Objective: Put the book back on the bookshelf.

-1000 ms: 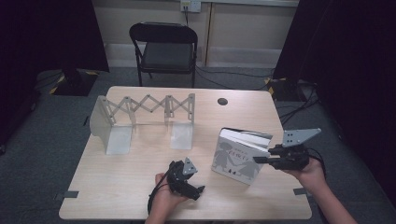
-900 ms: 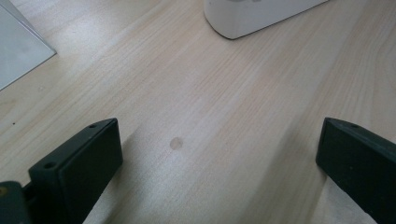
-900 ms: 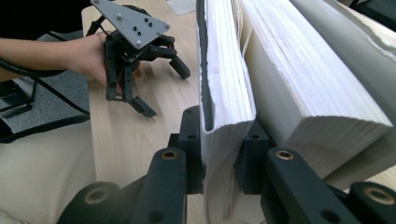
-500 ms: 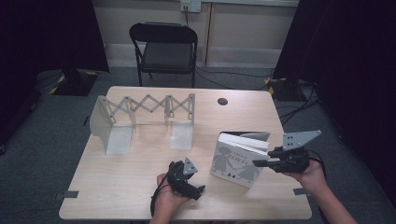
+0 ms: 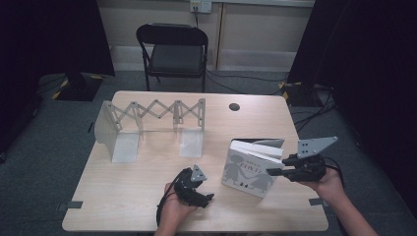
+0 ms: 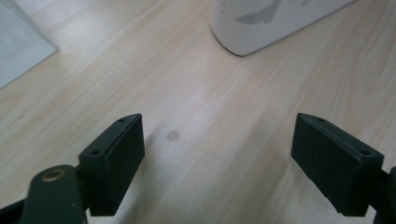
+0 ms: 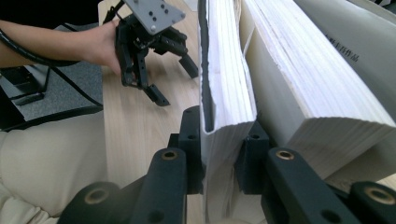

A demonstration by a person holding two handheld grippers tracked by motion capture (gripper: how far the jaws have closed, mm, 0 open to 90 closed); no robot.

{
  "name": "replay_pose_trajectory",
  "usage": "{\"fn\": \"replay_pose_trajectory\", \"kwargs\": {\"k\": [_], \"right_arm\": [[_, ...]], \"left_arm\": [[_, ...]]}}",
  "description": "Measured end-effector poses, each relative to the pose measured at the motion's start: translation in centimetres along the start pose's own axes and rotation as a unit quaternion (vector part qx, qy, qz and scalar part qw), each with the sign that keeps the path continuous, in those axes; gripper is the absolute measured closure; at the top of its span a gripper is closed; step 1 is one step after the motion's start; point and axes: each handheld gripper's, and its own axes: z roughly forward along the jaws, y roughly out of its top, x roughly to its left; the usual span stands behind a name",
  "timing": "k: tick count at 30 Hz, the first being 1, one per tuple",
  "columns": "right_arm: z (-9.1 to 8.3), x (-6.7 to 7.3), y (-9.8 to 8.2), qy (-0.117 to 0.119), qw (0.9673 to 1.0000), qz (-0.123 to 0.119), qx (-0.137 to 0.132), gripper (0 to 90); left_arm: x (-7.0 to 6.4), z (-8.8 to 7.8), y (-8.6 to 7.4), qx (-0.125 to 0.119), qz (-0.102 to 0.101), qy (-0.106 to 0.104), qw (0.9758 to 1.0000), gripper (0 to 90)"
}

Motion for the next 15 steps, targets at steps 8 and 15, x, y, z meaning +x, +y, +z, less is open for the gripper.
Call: {"fn": "replay_pose_trajectory", "kwargs": {"k": [8, 15], "right_arm": [[0.0, 0.0, 0.0, 0.0, 1.0, 0.002, 0.0, 75.7], [0.0, 0.1, 0.0, -0.002, 1.0, 0.007, 0.0, 75.6]], "left_arm": [[0.0, -1.5, 2.2, 0.021, 0.012, -0.04, 0.9989, 21.5], [0.4, -2.5, 3.8, 0.027, 0.014, -0.06, 0.9978, 23.1]]}}
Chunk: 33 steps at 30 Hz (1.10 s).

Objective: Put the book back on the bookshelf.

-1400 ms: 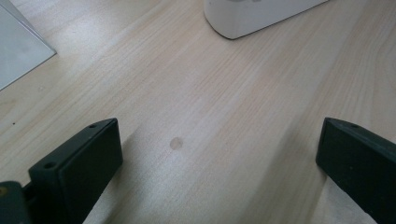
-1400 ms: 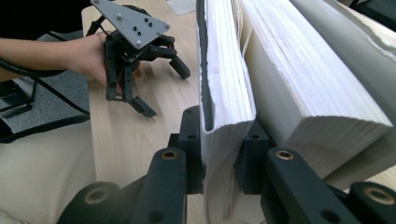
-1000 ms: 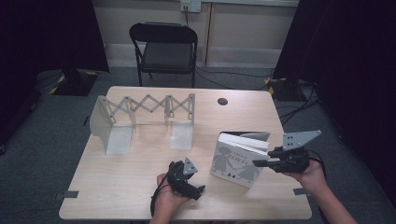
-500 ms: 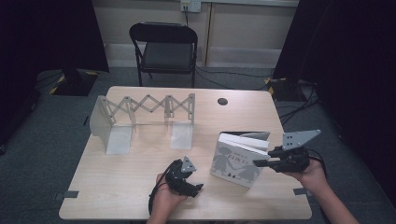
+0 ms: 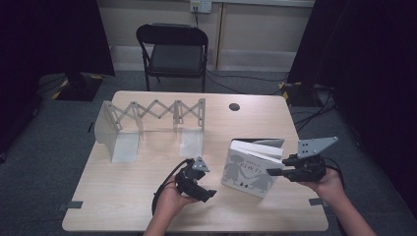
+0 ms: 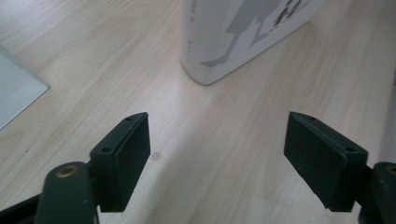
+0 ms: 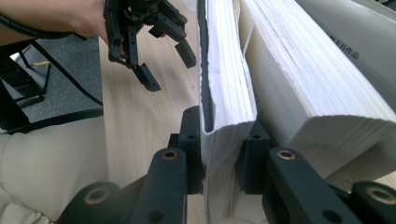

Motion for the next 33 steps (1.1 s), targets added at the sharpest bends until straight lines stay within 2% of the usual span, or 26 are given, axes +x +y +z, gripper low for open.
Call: {"fn": "replay_pose_trajectory", "kwargs": {"k": [3, 4, 6, 11, 12, 18, 25, 33], "right_arm": [[0.0, 0.0, 0.0, 0.0, 1.0, 0.001, 0.0, 75.6], [0.0, 0.0, 0.0, -0.001, 1.0, 0.001, 0.0, 75.5], [0.0, 0.1, 0.0, -0.001, 1.0, 0.003, -0.001, 75.5], [0.0, 0.1, 0.0, 0.0, 1.0, 0.002, 0.0, 75.4], [0.0, 0.0, 0.0, 0.0, 1.0, 0.003, 0.0, 75.4], [0.0, 0.0, 0.0, 0.0, 1.0, 0.003, 0.001, 75.4], [0.0, 0.1, 0.0, -0.002, 1.0, 0.002, 0.001, 75.4], [0.0, 0.1, 0.0, -0.002, 1.0, 0.002, 0.002, 75.4]], "left_arm": [[0.3, -0.5, 0.5, -0.001, -0.003, -0.005, 1.0, 23.1], [0.4, -0.9, 0.9, -0.006, -0.009, -0.01, 0.9999, 24.7], [0.5, -1.2, 1.3, -0.004, -0.008, -0.013, 0.9999, 25.2], [0.5, -1.6, 2.0, -0.003, 0.0, -0.007, 1.0, 24.0], [0.5, -1.6, 2.1, -0.001, -0.003, -0.004, 1.0, 24.0], [0.3, -2.0, 3.5, 0.012, 0.02, 0.0, 0.9997, 23.7], [0.2, -2.5, 4.9, 0.003, 0.03, -0.002, 0.9995, 23.7], [0.4, -2.8, 6.5, 0.005, 0.038, -0.006, 0.9992, 23.5]]}}
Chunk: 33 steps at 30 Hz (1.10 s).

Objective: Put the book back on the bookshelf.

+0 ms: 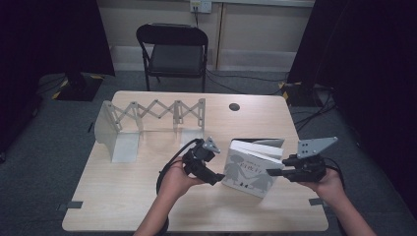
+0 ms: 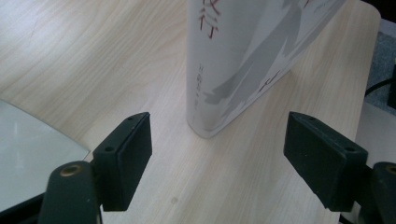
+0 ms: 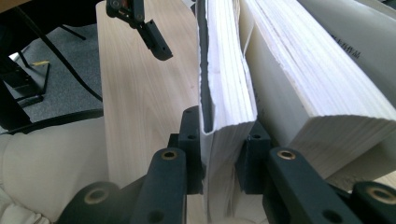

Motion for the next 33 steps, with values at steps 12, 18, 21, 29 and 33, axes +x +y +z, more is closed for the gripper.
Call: {"fn": "replay_pose_trajectory", "kwargs": {"k": [12, 18, 21, 29, 33], "right_arm": [[0.0, 0.0, 0.0, 0.0, 1.0, -0.001, 0.001, 75.2], [0.0, 0.0, 0.0, 0.001, 1.0, -0.002, 0.0, 75.2], [0.0, -0.1, 0.0, 0.002, 1.0, -0.002, -0.001, 75.2], [0.0, 0.0, 0.0, 0.002, 1.0, -0.003, 0.002, 74.9], [0.0, 0.0, 0.1, 0.002, 1.0, -0.003, 0.003, 74.6]], "left_arm": [[-0.1, -0.1, 2.7, -0.001, 0.026, -0.012, 0.9996, 19.4], [-0.5, 0.0, 4.1, 0.001, 0.043, -0.014, 0.999, 18.0], [-0.5, 0.3, 4.6, 0.002, 0.045, -0.016, 0.9989, 17.2], [-0.9, 1.0, 5.4, 0.008, 0.051, -0.021, 0.9984, 18.9], [-0.9, 1.3, 5.7, 0.012, 0.053, -0.023, 0.9982, 20.3]]}}
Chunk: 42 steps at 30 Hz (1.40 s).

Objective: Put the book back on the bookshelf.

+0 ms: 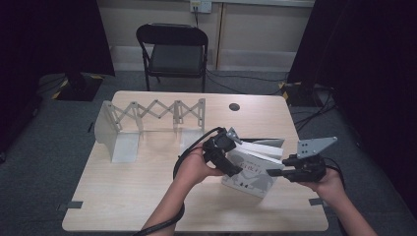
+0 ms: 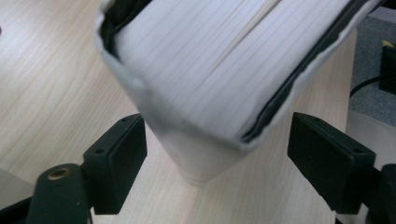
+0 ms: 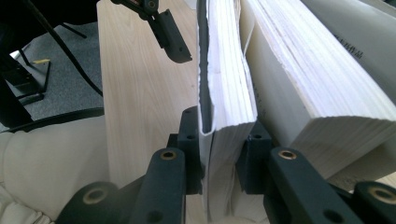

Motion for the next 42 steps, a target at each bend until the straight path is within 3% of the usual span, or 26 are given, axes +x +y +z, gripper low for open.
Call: {"fn": "replay_pose_trajectory", "kwargs": {"k": [10, 16, 25, 28, 37, 42], "right_arm": [[0.0, 0.1, 0.1, 0.0, 1.0, -0.002, 0.004, 73.8], [0.2, 0.1, -0.3, -0.005, 0.9998, -0.008, 0.02, 67.7], [0.0, -0.4, -0.9, -0.012, 0.9998, 0.004, 0.012, 63.5], [-0.1, -0.4, -1.0, -0.016, 0.9998, 0.001, 0.013, 63.5], [-0.1, -0.6, -1.3, -0.014, 0.9998, 0.007, 0.01, 63.3], [0.0, -0.8, -1.6, -0.013, 0.9997, 0.015, 0.012, 60.8]], "left_arm": [[-0.3, 0.4, 1.0, 0.01, 0.008, -0.002, 0.9999, 22.1], [-0.6, 0.5, 1.4, 0.024, 0.02, 0.004, 0.9995, 24.0], [-1.1, 0.3, 1.6, 0.036, 0.031, 0.002, 0.9989, 27.5], [-1.3, 0.2, 1.8, 0.032, 0.044, -0.003, 0.9985, 29.3], [-1.4, 0.2, 2.1, 0.027, 0.048, -0.01, 0.9984, 35.7], [-1.8, 0.2, 2.2, 0.033, 0.063, -0.005, 0.9974, 38.2]]}}
